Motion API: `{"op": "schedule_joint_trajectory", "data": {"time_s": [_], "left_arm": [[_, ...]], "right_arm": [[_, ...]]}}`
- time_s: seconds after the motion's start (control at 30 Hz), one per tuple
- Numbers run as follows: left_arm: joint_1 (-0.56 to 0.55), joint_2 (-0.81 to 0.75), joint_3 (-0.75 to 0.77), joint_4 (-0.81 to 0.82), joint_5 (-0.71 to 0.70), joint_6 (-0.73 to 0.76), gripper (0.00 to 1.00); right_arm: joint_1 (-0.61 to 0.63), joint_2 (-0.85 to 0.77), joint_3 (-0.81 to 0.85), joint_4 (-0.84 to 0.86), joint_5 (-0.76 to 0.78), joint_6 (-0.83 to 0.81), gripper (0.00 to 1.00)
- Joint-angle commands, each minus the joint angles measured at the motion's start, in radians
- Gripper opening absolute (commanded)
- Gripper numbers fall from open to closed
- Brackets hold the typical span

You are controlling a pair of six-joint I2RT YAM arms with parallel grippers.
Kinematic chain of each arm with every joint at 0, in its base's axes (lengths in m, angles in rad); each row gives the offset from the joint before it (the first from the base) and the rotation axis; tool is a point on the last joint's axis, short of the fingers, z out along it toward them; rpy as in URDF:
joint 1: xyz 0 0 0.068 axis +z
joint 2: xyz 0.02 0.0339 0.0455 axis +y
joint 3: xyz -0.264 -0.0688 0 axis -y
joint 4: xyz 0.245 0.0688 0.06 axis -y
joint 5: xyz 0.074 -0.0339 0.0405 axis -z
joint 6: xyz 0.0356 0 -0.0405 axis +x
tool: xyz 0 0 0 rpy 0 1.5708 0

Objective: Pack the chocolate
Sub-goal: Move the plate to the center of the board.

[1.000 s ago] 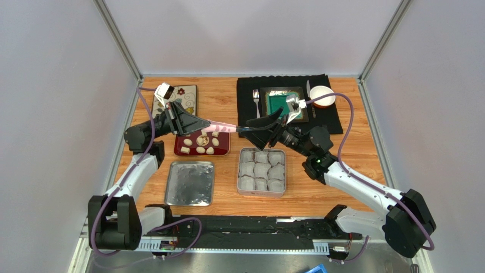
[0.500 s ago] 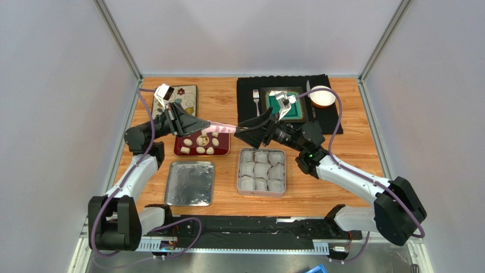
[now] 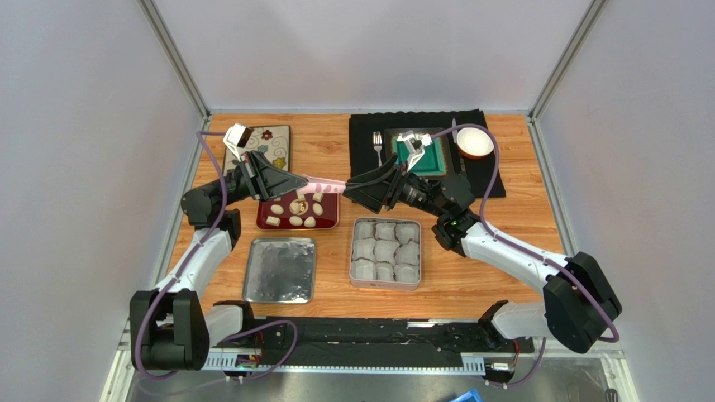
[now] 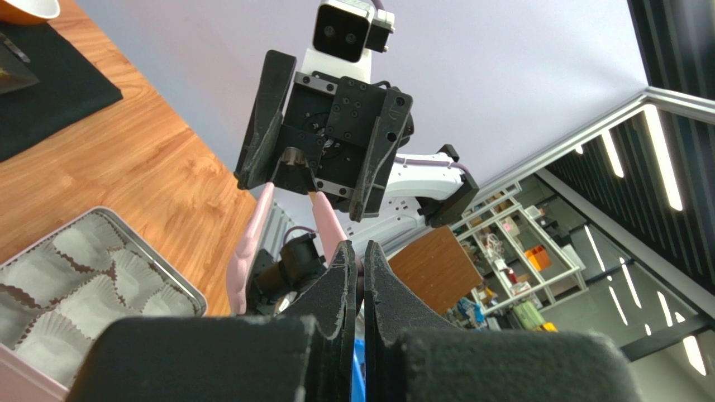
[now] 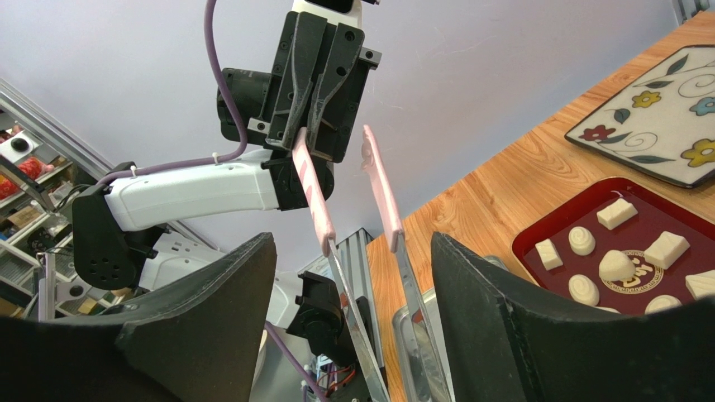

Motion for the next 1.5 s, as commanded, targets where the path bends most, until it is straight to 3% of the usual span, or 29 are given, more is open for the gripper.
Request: {"op": "schedule_joint_trajectory", "data": {"time_s": [0.0,0.37,0.73,0.83,1.1,1.13,1.23,1.4,1.47], "left_arm": [[-0.008,-0.018,0.007,0.094,0.008,0.031,0.00],[-0.008,-0.026,-0.003,0.062,0.021,0.064,0.00],[-0.008,-0.026,-0.020,0.004,0.073,0.142,0.01],[-0.005,-0.031,-0.004,-0.102,0.116,0.240,0.15],[0.040,-0.078,0.111,-0.691,0.153,0.733,0.40],[0.044,-0.081,0.147,-0.822,0.149,0.841,0.41],[0.052,-0.087,0.207,-0.997,0.127,0.992,0.43],[0.073,-0.083,0.232,-1.029,0.112,1.017,0.46],[0.090,-0.083,0.258,-1.126,0.069,1.102,0.47]], "right_arm": [[0.010,0.013,0.053,0.063,-0.030,0.022,0.70],[0.012,0.025,0.059,0.074,-0.038,0.033,0.58],[0.012,-0.041,0.056,-0.021,-0.001,-0.018,0.45],[0.012,-0.078,0.060,-0.108,0.020,-0.068,0.41],[0.012,-0.165,0.063,-0.293,0.069,-0.159,0.36],[0.012,-0.170,0.065,-0.307,0.074,-0.165,0.35],[0.012,-0.177,0.062,-0.347,0.075,-0.181,0.34],[0.012,-0.179,0.069,-0.426,0.074,-0.210,0.31],[0.012,-0.187,0.076,-0.460,0.086,-0.233,0.31]]}}
